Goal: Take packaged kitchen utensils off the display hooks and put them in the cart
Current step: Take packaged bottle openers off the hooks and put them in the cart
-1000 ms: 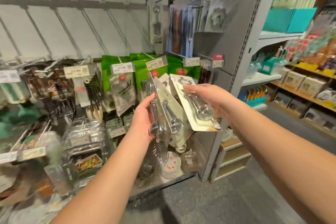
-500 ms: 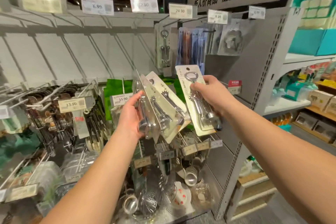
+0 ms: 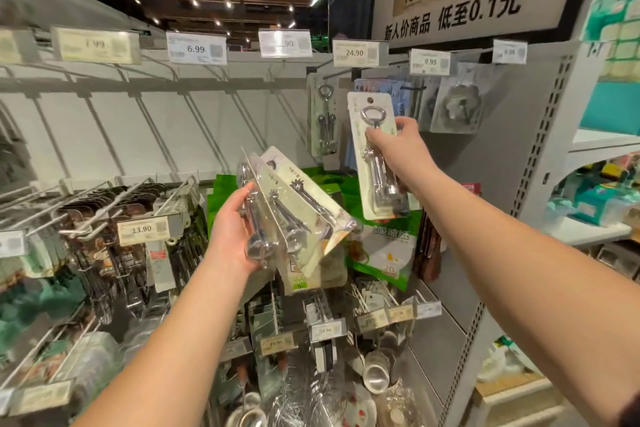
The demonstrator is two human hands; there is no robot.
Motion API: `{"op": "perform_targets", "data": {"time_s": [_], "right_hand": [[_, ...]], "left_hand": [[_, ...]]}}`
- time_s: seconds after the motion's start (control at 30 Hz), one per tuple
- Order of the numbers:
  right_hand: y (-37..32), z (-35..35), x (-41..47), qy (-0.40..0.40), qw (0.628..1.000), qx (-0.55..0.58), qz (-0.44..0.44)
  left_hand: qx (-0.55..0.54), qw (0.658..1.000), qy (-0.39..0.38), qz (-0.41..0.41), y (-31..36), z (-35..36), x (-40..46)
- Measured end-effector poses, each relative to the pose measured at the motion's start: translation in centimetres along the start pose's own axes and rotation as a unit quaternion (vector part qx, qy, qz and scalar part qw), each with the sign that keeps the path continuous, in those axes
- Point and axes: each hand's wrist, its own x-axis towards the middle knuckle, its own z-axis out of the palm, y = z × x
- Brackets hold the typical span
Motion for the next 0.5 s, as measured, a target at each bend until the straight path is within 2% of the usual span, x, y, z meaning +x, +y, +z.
{"op": "perform_targets", "data": {"time_s": [0.23,0.5], "right_hand": [[1.0,1.9,4.1,0.022,0.999,0.035,-0.031],[1.7,2.9,7.2,0.009,0.994,0.073,-0.082]], "left_hand": [[0.015,0.999,0.015,0.044,0.5,1.0,0.6],[-0.003,0.997,0.033,0.068,0.2,2.1,1.9]]}}
